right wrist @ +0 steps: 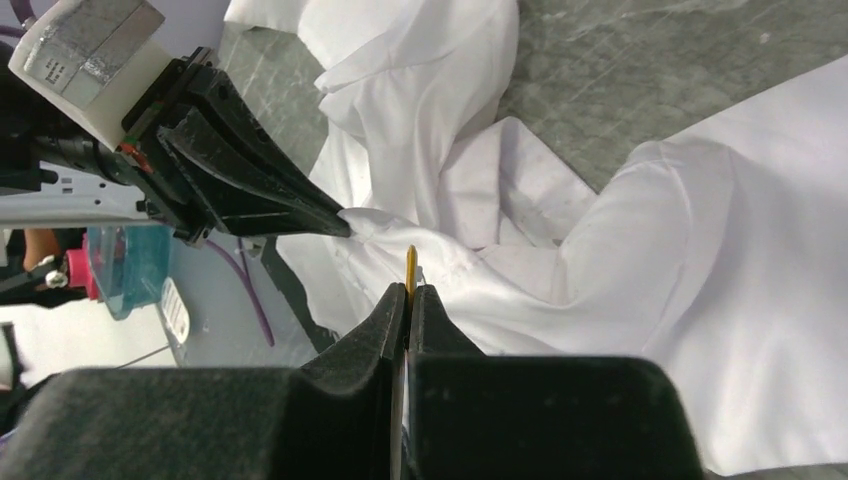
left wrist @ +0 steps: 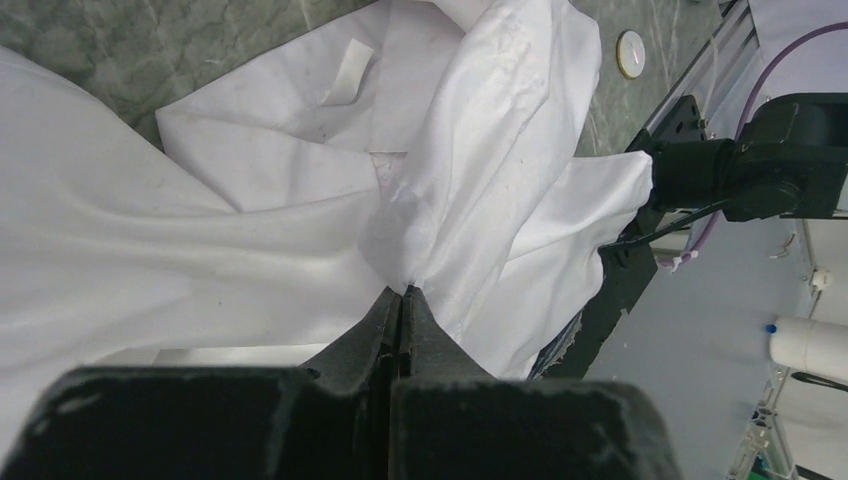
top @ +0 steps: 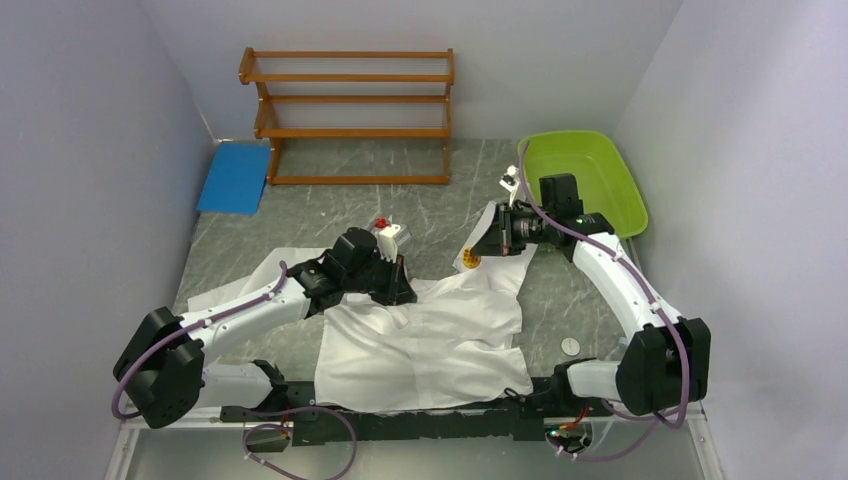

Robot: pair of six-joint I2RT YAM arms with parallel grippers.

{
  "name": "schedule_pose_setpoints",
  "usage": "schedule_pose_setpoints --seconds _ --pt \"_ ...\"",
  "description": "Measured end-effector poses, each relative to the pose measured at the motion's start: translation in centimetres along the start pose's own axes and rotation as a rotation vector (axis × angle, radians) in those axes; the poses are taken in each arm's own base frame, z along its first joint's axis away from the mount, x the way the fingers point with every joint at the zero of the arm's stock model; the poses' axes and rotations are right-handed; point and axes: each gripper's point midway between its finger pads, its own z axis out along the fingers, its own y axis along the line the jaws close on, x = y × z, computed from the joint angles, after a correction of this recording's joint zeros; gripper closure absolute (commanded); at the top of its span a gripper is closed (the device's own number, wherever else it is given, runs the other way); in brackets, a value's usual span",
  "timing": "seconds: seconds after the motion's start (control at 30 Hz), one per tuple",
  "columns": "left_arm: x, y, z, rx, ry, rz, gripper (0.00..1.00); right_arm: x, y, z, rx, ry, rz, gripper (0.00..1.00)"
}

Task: Pin the brooch onto the clothing
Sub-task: Pin the brooch to the clothes.

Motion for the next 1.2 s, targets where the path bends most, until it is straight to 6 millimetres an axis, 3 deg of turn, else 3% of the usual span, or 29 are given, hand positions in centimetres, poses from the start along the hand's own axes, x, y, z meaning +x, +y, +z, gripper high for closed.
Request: schedule_pose_setpoints --seconds 0.2,0.33,0.57,0.9,1.2 --pt "0.0 0.0 0.0 0.001 -0.001 0.010 0.97 1.1 2.4 1.9 -0.066 0.051 0.005 1.00" --pt "-0.2 -0.1 -0.1 0.003 -0.005 0.014 0.98 2.2 3.9 4.9 -0.120 0.118 0.009 1.00" --pt "-0.5 -0.4 -0.4 0.009 -0.018 0.020 0.97 4.3 3.1 8.6 -0.135 0.218 0.071 1.00" --pt "-0.3 -0.2 -0.6 -0.001 -0.014 0.018 0.97 5.9 1.0 9.3 -0.117 0.256 0.127 1.00" --pt "-0.5 0.0 -0.8 -0.021 -0.027 0.023 0.97 6.2 -1.4 8.1 -0.068 0.238 0.178 1.00"
